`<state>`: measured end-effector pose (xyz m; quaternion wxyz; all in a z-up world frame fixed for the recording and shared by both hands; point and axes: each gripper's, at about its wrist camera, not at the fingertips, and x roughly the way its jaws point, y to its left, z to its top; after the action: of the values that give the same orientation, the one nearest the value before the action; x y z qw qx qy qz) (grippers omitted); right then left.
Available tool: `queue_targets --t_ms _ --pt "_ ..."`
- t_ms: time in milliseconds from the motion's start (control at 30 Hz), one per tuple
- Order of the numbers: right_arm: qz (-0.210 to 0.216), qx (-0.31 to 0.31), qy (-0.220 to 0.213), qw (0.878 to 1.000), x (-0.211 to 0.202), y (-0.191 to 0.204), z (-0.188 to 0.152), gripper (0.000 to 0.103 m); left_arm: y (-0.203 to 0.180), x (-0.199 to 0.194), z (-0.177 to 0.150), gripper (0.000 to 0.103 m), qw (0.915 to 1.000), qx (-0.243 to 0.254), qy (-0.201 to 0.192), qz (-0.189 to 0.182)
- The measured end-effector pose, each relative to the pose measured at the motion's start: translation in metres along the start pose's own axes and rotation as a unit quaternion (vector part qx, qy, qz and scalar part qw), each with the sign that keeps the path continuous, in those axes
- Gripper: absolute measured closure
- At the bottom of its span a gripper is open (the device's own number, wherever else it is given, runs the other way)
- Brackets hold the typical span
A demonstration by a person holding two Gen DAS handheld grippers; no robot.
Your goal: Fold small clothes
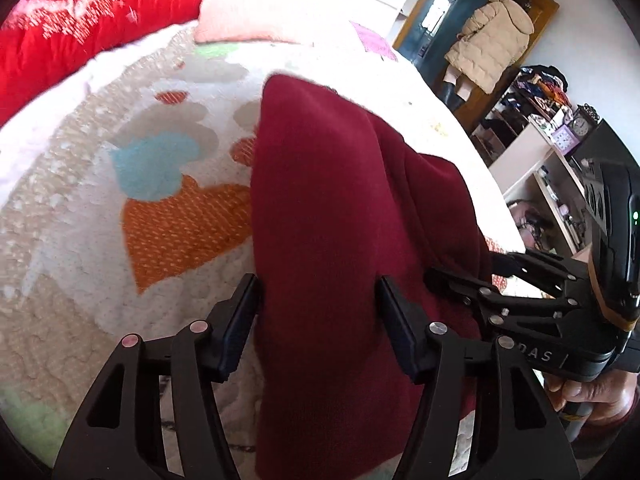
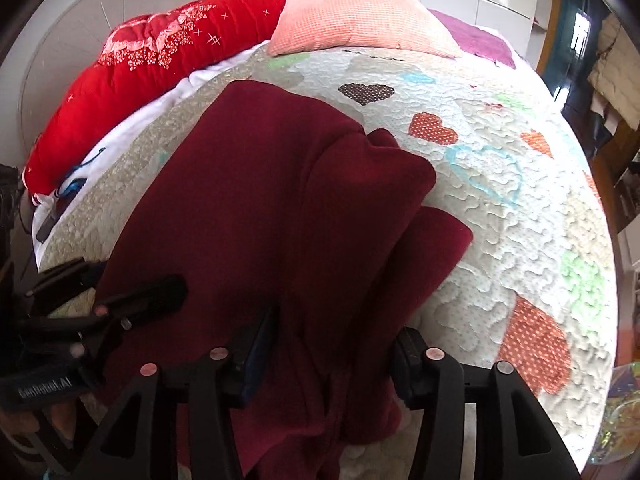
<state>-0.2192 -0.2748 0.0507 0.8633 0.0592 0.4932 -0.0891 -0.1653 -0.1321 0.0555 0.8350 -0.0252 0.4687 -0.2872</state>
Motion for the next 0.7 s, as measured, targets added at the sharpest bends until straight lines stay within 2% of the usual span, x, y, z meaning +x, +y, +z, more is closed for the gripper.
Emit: queue_targets --t_ms 167,300,400,533,700 --pt "-0.013 0.007 -0.002 1.000 -0.020 -0.002 -0.006 0.051 -0.006 -0.018 0.005 0.040 0.9982 0.026 -0.033 0.043" --pt "-0.026 -0.002 -0.036 0.999 -0.049 0.005 -0.012 0.051 -0.005 -0.022 0.001 0.040 0.9957 0.036 -0.037 0.076" --pt "-0.042 -0.043 -0.051 0.997 -0.063 0.021 -0.015 0.051 -0.002 -0.022 -0.001 0.040 0.9961 0.027 -0.034 0.076" --pt "-0.067 -0.098 -0.030 0.992 -0.052 0.041 -0.016 0.051 -0.001 -0.028 -0.005 0.040 0.9951 0.024 -0.040 0.087" --pt "-0.049 -0.090 -0.013 0.995 -0.037 0.043 -0.018 0.051 -0.002 -0.032 -0.009 0.040 0.9946 0.019 -0.040 0.094"
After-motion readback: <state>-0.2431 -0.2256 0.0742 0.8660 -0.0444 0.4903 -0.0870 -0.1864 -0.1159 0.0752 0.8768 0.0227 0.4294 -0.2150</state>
